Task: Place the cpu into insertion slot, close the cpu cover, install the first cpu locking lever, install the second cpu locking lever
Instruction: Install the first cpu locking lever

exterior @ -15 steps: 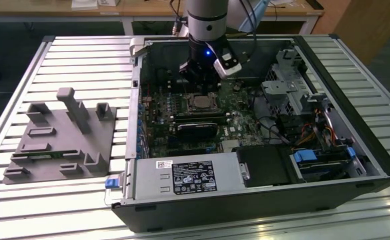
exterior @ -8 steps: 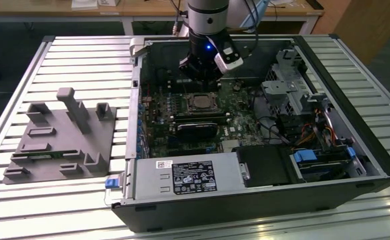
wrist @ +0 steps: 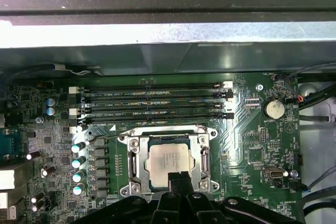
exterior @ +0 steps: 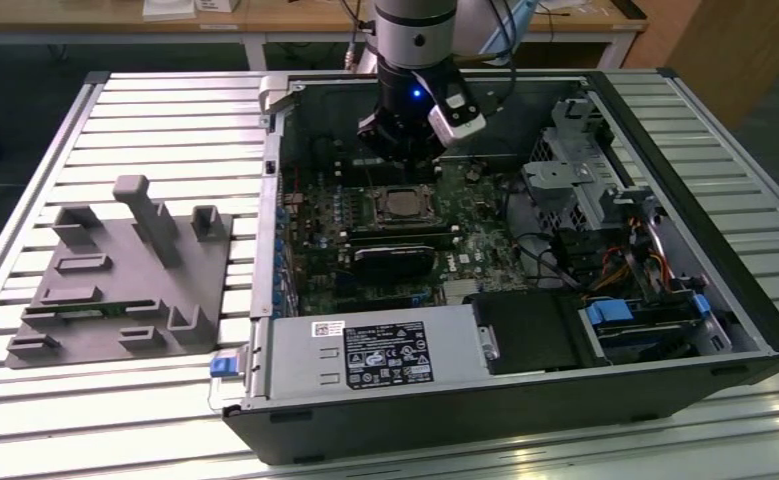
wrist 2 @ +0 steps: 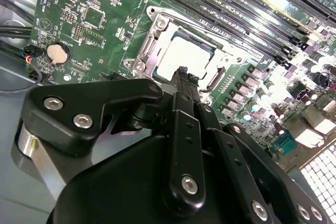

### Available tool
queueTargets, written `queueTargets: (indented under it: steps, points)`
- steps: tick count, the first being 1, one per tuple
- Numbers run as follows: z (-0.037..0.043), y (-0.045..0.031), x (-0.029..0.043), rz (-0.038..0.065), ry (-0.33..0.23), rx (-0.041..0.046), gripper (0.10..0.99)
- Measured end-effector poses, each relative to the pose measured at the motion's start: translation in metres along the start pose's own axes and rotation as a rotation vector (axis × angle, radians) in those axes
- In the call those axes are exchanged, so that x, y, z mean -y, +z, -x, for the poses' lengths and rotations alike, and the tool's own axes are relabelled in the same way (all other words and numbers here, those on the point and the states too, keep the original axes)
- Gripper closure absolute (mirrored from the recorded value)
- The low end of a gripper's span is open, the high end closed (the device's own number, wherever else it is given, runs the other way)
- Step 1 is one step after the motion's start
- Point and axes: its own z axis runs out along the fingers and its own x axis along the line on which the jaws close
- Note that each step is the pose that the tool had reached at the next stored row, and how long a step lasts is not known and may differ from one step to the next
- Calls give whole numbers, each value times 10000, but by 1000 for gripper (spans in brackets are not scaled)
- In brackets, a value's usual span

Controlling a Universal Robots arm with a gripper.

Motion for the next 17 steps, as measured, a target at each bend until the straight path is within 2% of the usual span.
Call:
queueTargets:
  steps: [7,17]
  points:
    - [-9,-3,0,-2,0,-1,980]
    - [-106,-9,6,-1,2,0,980]
